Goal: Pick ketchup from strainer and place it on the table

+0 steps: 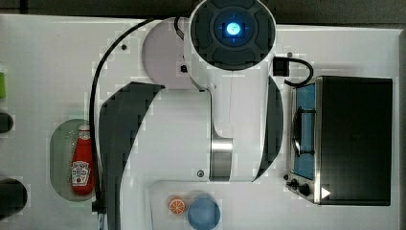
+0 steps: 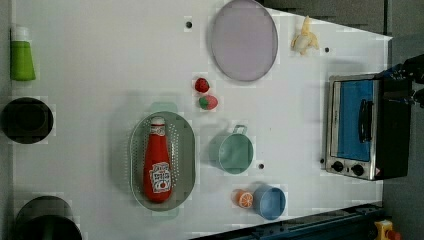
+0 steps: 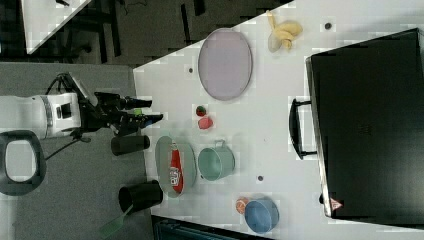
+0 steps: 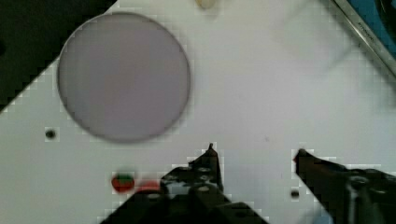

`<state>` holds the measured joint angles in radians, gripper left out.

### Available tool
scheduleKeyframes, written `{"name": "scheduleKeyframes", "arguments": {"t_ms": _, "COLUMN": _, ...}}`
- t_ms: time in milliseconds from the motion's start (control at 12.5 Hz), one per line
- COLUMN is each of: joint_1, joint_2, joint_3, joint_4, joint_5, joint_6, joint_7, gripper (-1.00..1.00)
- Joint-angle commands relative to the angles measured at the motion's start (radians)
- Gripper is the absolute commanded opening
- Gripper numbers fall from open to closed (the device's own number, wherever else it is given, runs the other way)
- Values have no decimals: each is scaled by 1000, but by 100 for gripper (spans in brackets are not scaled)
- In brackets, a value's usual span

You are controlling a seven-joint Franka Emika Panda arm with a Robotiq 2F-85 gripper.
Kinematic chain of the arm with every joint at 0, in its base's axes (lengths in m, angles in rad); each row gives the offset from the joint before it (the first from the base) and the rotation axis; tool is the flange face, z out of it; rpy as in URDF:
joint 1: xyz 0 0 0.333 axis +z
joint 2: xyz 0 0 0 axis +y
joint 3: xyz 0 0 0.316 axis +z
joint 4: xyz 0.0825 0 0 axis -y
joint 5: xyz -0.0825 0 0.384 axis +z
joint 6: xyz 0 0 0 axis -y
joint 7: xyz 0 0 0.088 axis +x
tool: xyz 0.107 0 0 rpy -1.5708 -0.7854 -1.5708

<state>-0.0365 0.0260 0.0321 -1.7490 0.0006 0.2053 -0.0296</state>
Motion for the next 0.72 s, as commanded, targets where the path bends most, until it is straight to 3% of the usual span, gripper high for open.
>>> {"name": "scheduleKeyframes", "arguments": {"t_ms": 80, "joint_1": -110, "joint_2": -164, "joint_3": 121, "joint_4": -117, "joint_5": 54, "joint_6": -88, "joint_7": 26, "gripper": 58}}
{"name": "scheduleKeyframes", "arguments": {"t_ms": 240, "joint_1": -87, "joint_2": -151, "joint_3": 179, "joint_4": -117, "joint_5": 58, "joint_6": -83, "joint_7": 27, "gripper": 99}}
{"name": "scheduleKeyframes", "arguments": {"t_ms": 720, "joint_1": -58, "joint_2": -93, "joint_3": 458, "joint_4": -119, "joint_5": 57, "joint_6": -55, "joint_7": 35, "gripper": 100}}
